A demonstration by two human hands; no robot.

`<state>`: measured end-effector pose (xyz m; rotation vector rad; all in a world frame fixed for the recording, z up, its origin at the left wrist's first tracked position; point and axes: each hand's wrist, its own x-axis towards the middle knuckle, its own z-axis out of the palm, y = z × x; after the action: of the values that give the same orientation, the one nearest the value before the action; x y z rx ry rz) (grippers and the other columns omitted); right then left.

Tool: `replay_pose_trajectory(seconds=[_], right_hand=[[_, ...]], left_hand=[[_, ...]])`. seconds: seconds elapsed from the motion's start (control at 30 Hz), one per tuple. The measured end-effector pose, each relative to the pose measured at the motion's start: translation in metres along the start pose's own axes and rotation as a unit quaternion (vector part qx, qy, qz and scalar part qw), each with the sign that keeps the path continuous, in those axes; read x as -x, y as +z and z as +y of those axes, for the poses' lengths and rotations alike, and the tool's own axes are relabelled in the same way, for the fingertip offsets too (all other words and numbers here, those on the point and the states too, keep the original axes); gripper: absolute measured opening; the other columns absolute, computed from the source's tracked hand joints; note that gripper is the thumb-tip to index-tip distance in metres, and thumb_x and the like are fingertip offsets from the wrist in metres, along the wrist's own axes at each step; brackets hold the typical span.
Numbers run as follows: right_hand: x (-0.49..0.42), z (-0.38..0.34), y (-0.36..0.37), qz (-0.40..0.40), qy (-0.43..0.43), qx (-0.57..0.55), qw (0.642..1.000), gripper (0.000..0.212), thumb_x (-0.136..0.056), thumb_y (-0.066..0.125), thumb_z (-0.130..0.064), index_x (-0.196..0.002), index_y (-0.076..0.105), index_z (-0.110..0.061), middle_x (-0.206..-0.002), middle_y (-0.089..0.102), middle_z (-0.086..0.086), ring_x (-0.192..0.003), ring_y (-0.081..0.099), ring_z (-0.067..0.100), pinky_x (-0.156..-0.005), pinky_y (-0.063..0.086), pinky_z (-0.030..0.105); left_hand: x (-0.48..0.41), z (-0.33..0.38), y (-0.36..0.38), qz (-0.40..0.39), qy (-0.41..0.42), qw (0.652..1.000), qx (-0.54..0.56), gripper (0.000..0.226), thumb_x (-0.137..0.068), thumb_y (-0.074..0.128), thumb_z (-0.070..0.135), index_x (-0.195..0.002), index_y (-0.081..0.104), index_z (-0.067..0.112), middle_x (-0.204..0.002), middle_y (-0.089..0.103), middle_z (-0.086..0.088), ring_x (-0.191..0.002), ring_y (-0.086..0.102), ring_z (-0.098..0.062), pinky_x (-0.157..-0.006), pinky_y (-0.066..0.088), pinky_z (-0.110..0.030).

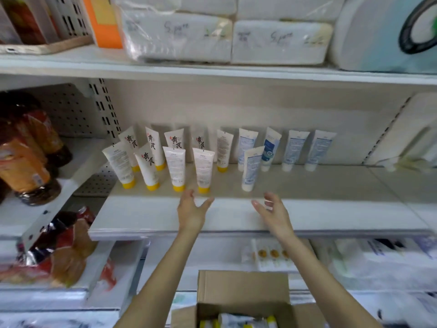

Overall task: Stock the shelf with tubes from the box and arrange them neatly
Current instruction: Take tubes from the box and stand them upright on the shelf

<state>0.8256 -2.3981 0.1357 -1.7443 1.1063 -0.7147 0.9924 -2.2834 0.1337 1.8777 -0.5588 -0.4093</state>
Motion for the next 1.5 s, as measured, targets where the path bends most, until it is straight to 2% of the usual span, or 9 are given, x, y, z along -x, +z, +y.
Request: replay_pose_trajectory(seconds=[0.2, 0.4, 0.7, 1.0, 1.1, 1.23, 1.33, 1.43, 1.5], right_hand=[[0.097, 0.028, -0.01, -0.022, -0.057, -0.062, 0.996, 0.033, -0.086, 0.065, -0.01, -0.116, 0.053, -0.016, -0.106, 0.06, -0.008, -0.089, 0.059, -0.003, -0.076, 0.045, 0.008], [0.16, 0.139, 0.003, -0.082, 0.128, -0.04, 0.988, 0.031, -0.086, 0.065, -0.014, -0.113, 0.052, -0.021, -0.108, 0.06, -0.004, -0.096, 0.059, 0.007, -0.074, 0.044, 0.011], [0.228, 0.255, 0.022, -0.094, 0.353, -0.005, 0.931, 0.021, -0.086, 0.066, -0.014, -0.105, 0.057, -0.009, -0.104, 0.059, 0.013, -0.096, 0.056, 0.02, -0.073, 0.041, 0.014], [0.229, 0.334, 0.089, -0.117, 0.461, -0.031, 0.879, 0.03, -0.082, 0.071, -0.026, -0.103, 0.061, -0.007, -0.095, 0.064, 0.009, -0.09, 0.059, 0.017, -0.091, 0.049, 0.035], [0.219, 0.354, 0.114, -0.155, 0.438, 0.026, 0.885, 0.034, -0.085, 0.068, -0.029, -0.107, 0.06, -0.005, -0.095, 0.061, 0.003, -0.089, 0.056, 0.012, -0.07, 0.043, 0.009], [0.198, 0.38, 0.137, -0.213, 0.439, 0.118, 0.865, 0.03, -0.088, 0.061, -0.04, -0.085, 0.062, -0.01, -0.085, 0.061, 0.003, -0.088, 0.056, 0.021, -0.07, 0.039, 0.021], [0.195, 0.396, 0.153, -0.214, 0.455, 0.129, 0.855, 0.039, -0.089, 0.062, -0.036, -0.058, 0.044, -0.019, -0.059, 0.048, -0.002, -0.06, 0.048, 0.014, -0.043, 0.034, 0.01], [0.198, 0.408, 0.166, -0.208, 0.475, 0.107, 0.848, 0.026, -0.087, 0.064, -0.034, -0.074, 0.054, -0.013, -0.071, 0.054, -0.001, -0.066, 0.05, 0.014, -0.044, 0.033, 0.016], [0.197, 0.414, 0.173, -0.189, 0.489, 0.09, 0.847, 0.025, -0.087, 0.065, -0.034, -0.093, 0.061, -0.01, -0.083, 0.057, 0.004, -0.078, 0.054, 0.019, -0.059, 0.035, 0.02]], left_hand=[[0.089, -0.003, -0.02, -0.016, 0.04, 0.993, 0.112, 0.037, -0.08, 0.072, 0.016, -0.112, 0.053, 0.015, -0.105, 0.06, 0.01, -0.101, 0.058, -0.004, -0.085, 0.045, -0.015], [0.164, -0.116, -0.019, -0.024, -0.069, 0.994, 0.076, 0.032, -0.08, 0.073, 0.014, -0.097, 0.053, 0.032, -0.103, 0.062, 0.007, -0.101, 0.062, -0.013, -0.081, 0.049, -0.021], [0.231, -0.253, -0.009, -0.077, -0.261, 0.954, -0.122, 0.066, -0.08, 0.071, 0.033, -0.137, 0.041, 0.019, -0.138, 0.048, -0.002, -0.124, 0.046, -0.022, -0.101, 0.037, -0.034], [0.22, -0.322, 0.03, -0.098, -0.263, 0.947, -0.159, 0.077, -0.083, 0.067, 0.037, -0.147, 0.027, 0.02, -0.151, 0.032, -0.001, -0.136, 0.032, -0.022, -0.11, 0.028, -0.036], [0.209, -0.346, 0.048, -0.101, -0.247, 0.95, -0.162, 0.077, -0.084, 0.065, 0.039, -0.147, 0.023, 0.023, -0.151, 0.031, 0.0, -0.137, 0.031, -0.02, -0.112, 0.028, -0.039], [0.199, -0.374, 0.067, -0.115, -0.223, 0.956, -0.155, 0.078, -0.086, 0.061, 0.04, -0.149, 0.016, 0.026, -0.152, 0.028, 0.002, -0.136, 0.032, -0.017, -0.112, 0.03, -0.039], [0.199, -0.388, 0.076, -0.111, -0.236, 0.956, -0.133, 0.076, -0.087, 0.059, 0.041, -0.148, 0.015, 0.032, -0.148, 0.034, 0.003, -0.131, 0.04, -0.018, -0.109, 0.035, -0.04], [0.202, -0.395, 0.079, -0.094, -0.245, 0.958, -0.115, 0.072, -0.087, 0.058, 0.04, -0.147, 0.019, 0.036, -0.144, 0.04, 0.004, -0.125, 0.046, -0.017, -0.104, 0.039, -0.036], [0.203, -0.399, 0.079, -0.093, -0.247, 0.959, -0.1, 0.071, -0.086, 0.058, 0.041, -0.146, 0.02, 0.037, -0.143, 0.042, 0.004, -0.125, 0.047, -0.017, -0.102, 0.04, -0.033]])
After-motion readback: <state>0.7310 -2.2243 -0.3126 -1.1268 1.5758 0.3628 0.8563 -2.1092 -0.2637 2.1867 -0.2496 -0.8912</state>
